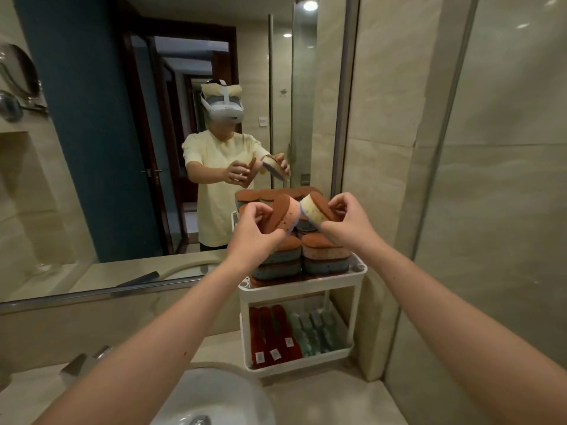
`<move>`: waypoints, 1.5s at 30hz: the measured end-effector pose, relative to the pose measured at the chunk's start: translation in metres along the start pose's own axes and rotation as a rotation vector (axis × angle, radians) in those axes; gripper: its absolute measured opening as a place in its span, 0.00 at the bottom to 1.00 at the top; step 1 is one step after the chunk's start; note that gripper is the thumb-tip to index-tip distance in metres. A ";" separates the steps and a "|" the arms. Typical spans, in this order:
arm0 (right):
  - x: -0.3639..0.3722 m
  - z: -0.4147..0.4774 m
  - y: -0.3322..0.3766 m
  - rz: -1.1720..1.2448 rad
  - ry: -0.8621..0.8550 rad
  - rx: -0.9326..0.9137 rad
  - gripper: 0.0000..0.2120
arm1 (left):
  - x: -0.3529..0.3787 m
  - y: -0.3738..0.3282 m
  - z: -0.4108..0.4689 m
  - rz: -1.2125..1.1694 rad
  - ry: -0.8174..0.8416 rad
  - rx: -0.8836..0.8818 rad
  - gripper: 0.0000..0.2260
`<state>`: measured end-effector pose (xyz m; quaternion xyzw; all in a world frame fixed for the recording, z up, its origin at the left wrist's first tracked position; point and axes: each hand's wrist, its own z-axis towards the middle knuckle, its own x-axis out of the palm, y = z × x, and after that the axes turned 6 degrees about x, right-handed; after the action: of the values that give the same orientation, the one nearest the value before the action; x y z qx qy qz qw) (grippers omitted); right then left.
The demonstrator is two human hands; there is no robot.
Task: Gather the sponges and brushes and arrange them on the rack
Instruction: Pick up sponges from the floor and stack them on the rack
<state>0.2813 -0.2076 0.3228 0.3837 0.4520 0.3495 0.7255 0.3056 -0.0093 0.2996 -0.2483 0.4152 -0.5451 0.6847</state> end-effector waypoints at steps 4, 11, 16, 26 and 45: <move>-0.006 0.024 -0.017 -0.259 0.037 -0.079 0.17 | 0.009 0.011 0.008 0.373 0.007 0.112 0.18; 0.000 0.044 -0.036 -0.556 0.065 -0.232 0.17 | 0.022 0.022 0.019 0.645 0.097 0.190 0.15; 0.008 0.049 -0.048 -0.532 0.055 -0.189 0.18 | 0.030 0.028 0.025 0.662 0.099 0.169 0.15; 0.020 0.045 -0.060 -0.517 -0.007 -0.215 0.15 | 0.037 0.037 0.019 0.786 0.022 0.221 0.11; 0.097 -0.034 -0.001 0.180 0.306 -0.441 0.18 | -0.024 0.031 -0.068 0.151 -0.425 0.046 0.15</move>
<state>0.2835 -0.1171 0.2743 0.1981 0.4332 0.5562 0.6810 0.2632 0.0299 0.2461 -0.3101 0.2662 -0.4372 0.8011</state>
